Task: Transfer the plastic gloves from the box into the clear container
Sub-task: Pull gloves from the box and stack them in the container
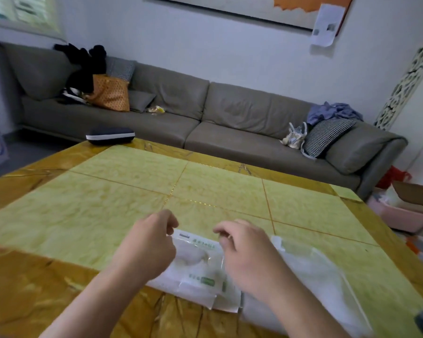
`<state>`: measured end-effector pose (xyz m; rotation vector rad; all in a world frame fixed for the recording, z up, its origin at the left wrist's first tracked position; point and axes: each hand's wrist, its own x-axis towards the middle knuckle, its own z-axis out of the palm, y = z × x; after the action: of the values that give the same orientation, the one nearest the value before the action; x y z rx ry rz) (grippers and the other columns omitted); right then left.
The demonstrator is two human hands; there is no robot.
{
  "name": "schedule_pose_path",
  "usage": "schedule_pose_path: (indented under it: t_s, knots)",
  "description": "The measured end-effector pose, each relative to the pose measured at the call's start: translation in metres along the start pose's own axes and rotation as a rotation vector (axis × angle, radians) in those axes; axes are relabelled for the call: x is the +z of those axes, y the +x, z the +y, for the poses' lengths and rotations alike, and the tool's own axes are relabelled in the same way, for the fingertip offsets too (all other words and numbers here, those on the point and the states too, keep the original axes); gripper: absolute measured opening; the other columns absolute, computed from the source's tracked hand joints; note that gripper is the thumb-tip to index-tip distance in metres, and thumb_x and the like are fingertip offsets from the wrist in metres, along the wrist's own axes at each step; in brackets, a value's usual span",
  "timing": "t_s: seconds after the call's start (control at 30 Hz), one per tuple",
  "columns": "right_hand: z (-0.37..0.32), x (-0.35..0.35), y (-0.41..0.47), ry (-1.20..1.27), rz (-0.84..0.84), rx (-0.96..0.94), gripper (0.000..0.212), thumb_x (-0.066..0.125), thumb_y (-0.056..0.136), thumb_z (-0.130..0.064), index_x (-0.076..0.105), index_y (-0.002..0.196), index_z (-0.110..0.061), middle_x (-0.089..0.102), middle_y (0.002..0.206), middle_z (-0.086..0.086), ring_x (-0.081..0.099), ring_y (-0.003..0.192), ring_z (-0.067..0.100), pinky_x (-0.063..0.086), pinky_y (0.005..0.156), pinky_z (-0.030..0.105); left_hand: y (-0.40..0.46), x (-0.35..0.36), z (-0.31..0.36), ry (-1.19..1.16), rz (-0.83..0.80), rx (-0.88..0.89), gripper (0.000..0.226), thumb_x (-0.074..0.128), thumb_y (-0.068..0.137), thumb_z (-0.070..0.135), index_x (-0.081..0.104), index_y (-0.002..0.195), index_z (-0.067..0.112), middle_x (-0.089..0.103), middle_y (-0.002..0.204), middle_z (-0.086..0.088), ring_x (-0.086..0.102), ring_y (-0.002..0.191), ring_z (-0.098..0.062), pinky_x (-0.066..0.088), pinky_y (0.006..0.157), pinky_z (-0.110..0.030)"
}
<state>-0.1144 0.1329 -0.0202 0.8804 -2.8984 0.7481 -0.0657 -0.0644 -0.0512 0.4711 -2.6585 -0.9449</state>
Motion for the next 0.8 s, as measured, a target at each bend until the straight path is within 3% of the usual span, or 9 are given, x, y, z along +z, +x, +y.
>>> schedule_pose_path:
  t_s: [0.1, 0.2, 0.23, 0.33, 0.53, 0.6, 0.7, 0.77, 0.8]
  knots:
    - [-0.025, 0.034, 0.027, -0.007, -0.149, -0.024, 0.034, 0.063, 0.103, -0.031, 0.065, 0.136, -0.03, 0.056, 0.128, -0.009, 0.053, 0.121, 0.014, 0.05, 0.102, 0.036, 0.006, -0.003, -0.024, 0.003, -0.089, -0.03, 0.025, 0.067, 0.086, 0.022, 0.068, 0.109, 0.029, 0.067, 0.095, 0.015, 0.063, 0.087, -0.003, 0.05, 0.073, -0.02]
    - [-0.037, 0.052, 0.041, -0.085, -0.108, -0.033, 0.017, 0.065, 0.089, -0.018, 0.076, 0.098, -0.027, 0.067, 0.095, -0.003, 0.064, 0.091, 0.023, 0.058, 0.079, 0.041, 0.009, -0.003, -0.03, 0.0, -0.108, -0.004, 0.022, 0.077, 0.078, 0.04, 0.07, 0.096, 0.031, 0.068, 0.087, 0.016, 0.064, 0.083, -0.002, 0.047, 0.067, -0.018]
    - [-0.036, 0.055, 0.043, -0.054, -0.091, -0.009, 0.014, 0.063, 0.085, -0.016, 0.074, 0.089, -0.025, 0.069, 0.085, -0.004, 0.066, 0.082, 0.023, 0.06, 0.073, 0.043, 0.01, -0.002, -0.029, 0.016, -0.115, 0.005, 0.02, 0.077, 0.076, 0.037, 0.069, 0.093, 0.031, 0.068, 0.085, 0.016, 0.064, 0.083, -0.002, 0.047, 0.065, -0.018]
    - [-0.035, 0.054, 0.043, 0.088, -0.044, 0.059, 0.014, 0.067, 0.091, -0.02, 0.078, 0.087, -0.028, 0.074, 0.078, -0.008, 0.07, 0.074, 0.013, 0.062, 0.07, 0.041, 0.011, -0.001, -0.03, 0.045, -0.136, 0.009, 0.019, 0.075, 0.073, 0.026, 0.068, 0.091, 0.031, 0.067, 0.083, 0.014, 0.062, 0.078, -0.002, 0.051, 0.063, -0.021]
    - [-0.042, 0.012, 0.037, 0.383, 0.126, 0.054, 0.023, 0.065, 0.103, -0.023, 0.074, 0.082, -0.026, 0.073, 0.074, -0.006, 0.064, 0.063, 0.012, 0.052, 0.06, 0.022, 0.01, -0.003, -0.029, 0.055, -0.176, -0.038, 0.013, 0.067, 0.072, 0.022, 0.056, 0.077, 0.026, 0.062, 0.08, 0.006, 0.06, 0.07, -0.014, 0.051, 0.059, -0.035]
    - [-0.043, -0.007, 0.036, 0.582, 0.231, 0.054, 0.023, 0.06, 0.106, -0.016, 0.074, 0.087, -0.017, 0.071, 0.071, 0.001, 0.066, 0.066, 0.02, 0.057, 0.067, 0.029, 0.009, -0.002, -0.03, 0.015, -0.176, -0.049, 0.014, 0.067, 0.073, 0.023, 0.058, 0.084, 0.027, 0.064, 0.087, 0.008, 0.062, 0.076, -0.012, 0.055, 0.065, -0.035]
    - [-0.041, -0.031, 0.032, 0.956, 0.306, 0.111, 0.021, 0.052, 0.107, -0.003, 0.068, 0.095, -0.002, 0.064, 0.069, 0.014, 0.062, 0.063, 0.028, 0.052, 0.053, 0.029, 0.008, -0.005, -0.028, -0.012, -0.192, -0.059, 0.032, 0.067, 0.08, 0.017, 0.06, 0.108, 0.032, 0.062, 0.099, 0.013, 0.061, 0.088, -0.003, 0.057, 0.078, -0.027]
    - [-0.038, -0.041, 0.026, 1.086, 0.3, 0.179, 0.02, 0.052, 0.107, -0.003, 0.068, 0.096, -0.001, 0.062, 0.07, 0.019, 0.059, 0.061, 0.029, 0.047, 0.047, 0.024, 0.007, -0.014, -0.017, -0.214, -0.14, -0.062, 0.04, 0.064, 0.087, 0.006, 0.062, 0.121, 0.027, 0.066, 0.102, 0.012, 0.064, 0.093, -0.003, 0.056, 0.083, -0.025]
    - [-0.036, -0.042, 0.024, 1.138, 0.291, 0.215, 0.02, 0.052, 0.107, -0.005, 0.068, 0.097, -0.001, 0.062, 0.071, 0.019, 0.058, 0.061, 0.029, 0.047, 0.047, 0.026, 0.005, -0.022, -0.008, -0.426, -0.123, -0.078, 0.039, 0.063, 0.09, 0.004, 0.063, 0.123, 0.024, 0.071, 0.104, 0.009, 0.067, 0.096, -0.005, 0.056, 0.087, -0.027]
